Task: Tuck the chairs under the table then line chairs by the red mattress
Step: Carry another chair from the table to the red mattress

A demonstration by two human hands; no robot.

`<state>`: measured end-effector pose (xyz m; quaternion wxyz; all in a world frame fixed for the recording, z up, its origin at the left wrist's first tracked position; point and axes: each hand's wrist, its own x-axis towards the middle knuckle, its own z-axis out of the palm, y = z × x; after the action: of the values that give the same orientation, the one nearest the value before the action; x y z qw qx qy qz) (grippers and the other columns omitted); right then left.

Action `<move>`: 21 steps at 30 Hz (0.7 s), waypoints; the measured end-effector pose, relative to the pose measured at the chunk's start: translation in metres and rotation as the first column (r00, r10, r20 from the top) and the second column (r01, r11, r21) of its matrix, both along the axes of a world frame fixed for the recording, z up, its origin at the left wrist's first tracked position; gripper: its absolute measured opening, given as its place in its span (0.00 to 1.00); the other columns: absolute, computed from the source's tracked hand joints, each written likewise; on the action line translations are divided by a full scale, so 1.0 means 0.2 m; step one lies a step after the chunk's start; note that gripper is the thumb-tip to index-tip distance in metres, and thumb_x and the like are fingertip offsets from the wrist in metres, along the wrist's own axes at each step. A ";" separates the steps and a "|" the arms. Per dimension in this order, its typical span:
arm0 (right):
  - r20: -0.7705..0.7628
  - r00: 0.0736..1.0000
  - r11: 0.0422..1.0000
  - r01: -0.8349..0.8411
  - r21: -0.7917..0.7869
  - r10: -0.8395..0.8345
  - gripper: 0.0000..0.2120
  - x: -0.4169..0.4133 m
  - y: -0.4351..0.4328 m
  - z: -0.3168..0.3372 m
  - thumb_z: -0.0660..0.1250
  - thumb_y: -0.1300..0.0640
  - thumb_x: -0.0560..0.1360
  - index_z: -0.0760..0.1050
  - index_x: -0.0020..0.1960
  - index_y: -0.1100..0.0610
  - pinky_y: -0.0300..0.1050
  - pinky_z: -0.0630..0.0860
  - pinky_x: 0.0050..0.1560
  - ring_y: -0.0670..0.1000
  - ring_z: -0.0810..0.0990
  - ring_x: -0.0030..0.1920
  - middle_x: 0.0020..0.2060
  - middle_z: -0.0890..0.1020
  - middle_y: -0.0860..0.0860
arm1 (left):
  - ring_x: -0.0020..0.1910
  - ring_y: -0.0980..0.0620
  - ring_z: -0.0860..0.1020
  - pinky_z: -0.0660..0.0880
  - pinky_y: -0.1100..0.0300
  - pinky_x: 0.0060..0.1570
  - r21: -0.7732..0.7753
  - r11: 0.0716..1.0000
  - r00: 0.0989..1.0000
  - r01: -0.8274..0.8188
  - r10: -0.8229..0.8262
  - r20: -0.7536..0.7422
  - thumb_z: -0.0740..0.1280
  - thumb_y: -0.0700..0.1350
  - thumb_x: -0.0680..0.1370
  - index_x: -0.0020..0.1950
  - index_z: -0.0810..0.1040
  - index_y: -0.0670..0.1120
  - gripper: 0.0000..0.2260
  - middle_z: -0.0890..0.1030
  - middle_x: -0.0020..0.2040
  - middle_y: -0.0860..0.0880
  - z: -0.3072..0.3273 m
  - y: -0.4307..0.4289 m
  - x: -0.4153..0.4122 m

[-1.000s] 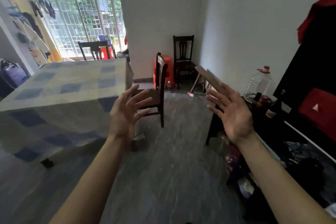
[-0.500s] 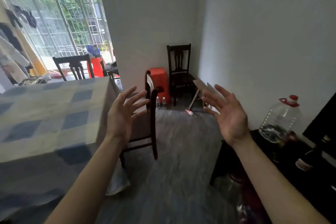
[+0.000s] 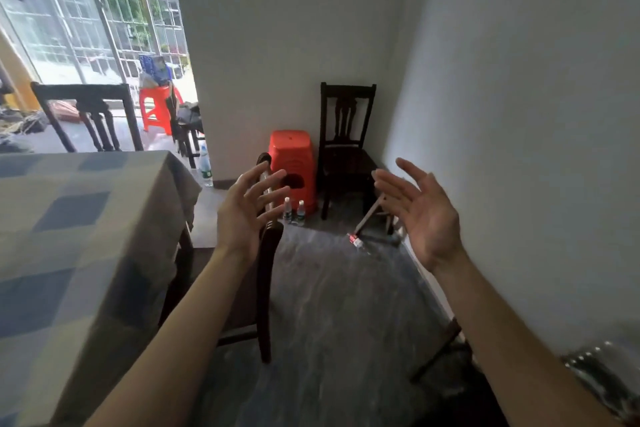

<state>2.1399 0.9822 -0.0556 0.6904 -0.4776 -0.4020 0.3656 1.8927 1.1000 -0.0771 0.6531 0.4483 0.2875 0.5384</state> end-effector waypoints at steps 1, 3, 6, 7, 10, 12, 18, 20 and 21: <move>0.000 1.000 1.000 -0.006 -0.001 0.006 0.26 0.06 0.12 0.00 0.50 0.42 0.84 0.70 0.75 0.53 0.60 0.71 0.69 0.57 0.78 0.69 0.67 0.81 0.56 | 0.60 0.42 0.84 0.79 0.48 0.53 0.005 1.000 1.000 -0.008 0.008 -0.010 0.58 0.50 0.85 0.68 0.80 0.47 0.17 0.85 0.62 0.44 0.00 0.10 0.06; -0.005 0.999 0.999 -0.035 -0.008 0.035 0.25 0.19 0.37 -0.04 0.50 0.43 0.85 0.69 0.75 0.54 0.60 0.71 0.70 0.57 0.78 0.68 0.67 0.81 0.56 | 0.60 0.42 0.84 0.78 0.45 0.56 0.008 1.000 0.999 -0.024 0.025 -0.028 0.57 0.50 0.85 0.66 0.81 0.49 0.16 0.85 0.61 0.44 -0.02 0.31 0.17; 0.006 0.994 0.994 -0.105 -0.017 0.105 0.26 0.35 0.78 -0.10 0.49 0.44 0.85 0.69 0.75 0.55 0.60 0.72 0.69 0.57 0.79 0.68 0.66 0.81 0.57 | 0.60 0.43 0.84 0.77 0.42 0.60 0.005 0.995 0.994 -0.099 0.100 -0.051 0.56 0.50 0.85 0.63 0.82 0.51 0.16 0.86 0.61 0.44 -0.09 0.60 0.30; 0.008 0.990 0.990 -0.143 -0.018 0.143 0.25 0.40 0.91 -0.13 0.49 0.44 0.85 0.69 0.75 0.55 0.60 0.72 0.69 0.56 0.79 0.68 0.66 0.81 0.56 | 0.60 0.43 0.84 0.76 0.42 0.60 0.000 0.992 0.991 -0.126 0.125 -0.054 0.55 0.50 0.85 0.64 0.82 0.50 0.16 0.85 0.61 0.44 -0.12 0.69 0.34; 0.003 0.971 0.971 -0.237 -0.025 0.238 0.24 0.55 1.30 -0.17 0.47 0.45 0.85 0.69 0.75 0.54 0.59 0.71 0.69 0.56 0.79 0.67 0.66 0.82 0.56 | 0.61 0.42 0.83 0.76 0.41 0.62 0.005 0.974 0.970 -0.228 0.228 -0.085 0.56 0.52 0.85 0.68 0.79 0.47 0.19 0.85 0.63 0.44 -0.17 0.94 0.47; -0.005 0.948 0.948 -0.317 -0.033 0.317 0.24 0.64 1.56 -0.18 0.48 0.45 0.85 0.70 0.74 0.55 0.58 0.72 0.68 0.57 0.79 0.67 0.65 0.82 0.57 | 0.62 0.41 0.82 0.75 0.41 0.63 -0.018 0.958 0.955 -0.285 0.282 -0.096 0.56 0.53 0.84 0.70 0.78 0.46 0.20 0.84 0.64 0.43 -0.16 1.10 0.55; -0.014 0.864 0.858 -0.502 -0.112 0.503 0.21 0.76 2.25 -0.22 0.49 0.47 0.86 0.74 0.69 0.53 0.59 0.72 0.69 0.58 0.79 0.67 0.64 0.83 0.57 | 0.60 0.42 0.84 0.76 0.46 0.55 -0.048 0.872 0.866 -0.488 0.476 -0.152 0.54 0.51 0.86 0.70 0.78 0.47 0.19 0.84 0.63 0.45 -0.17 1.44 0.68; 0.000 0.823 0.814 -0.561 -0.151 0.567 0.21 0.72 2.45 -0.26 0.48 0.47 0.86 0.75 0.68 0.52 0.56 0.74 0.65 0.57 0.80 0.66 0.63 0.84 0.56 | 0.60 0.43 0.84 0.76 0.47 0.56 -0.066 0.825 0.820 -0.562 0.545 -0.176 0.54 0.52 0.86 0.71 0.77 0.46 0.20 0.84 0.63 0.46 -0.22 1.48 0.67; 0.012 0.798 0.788 -0.593 -0.164 0.603 0.21 0.69 2.54 -0.29 0.49 0.46 0.86 0.75 0.68 0.51 0.53 0.74 0.62 0.56 0.81 0.65 0.62 0.84 0.55 | 0.60 0.43 0.83 0.75 0.46 0.58 -0.074 0.795 0.792 -0.602 0.582 -0.184 0.53 0.52 0.86 0.71 0.77 0.46 0.20 0.85 0.63 0.46 -0.25 1.49 0.66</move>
<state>2.2783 1.4896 -0.1131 0.4878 -0.3882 -0.5253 0.5791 2.0256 1.3986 -0.1263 0.4550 0.3320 0.4965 0.6605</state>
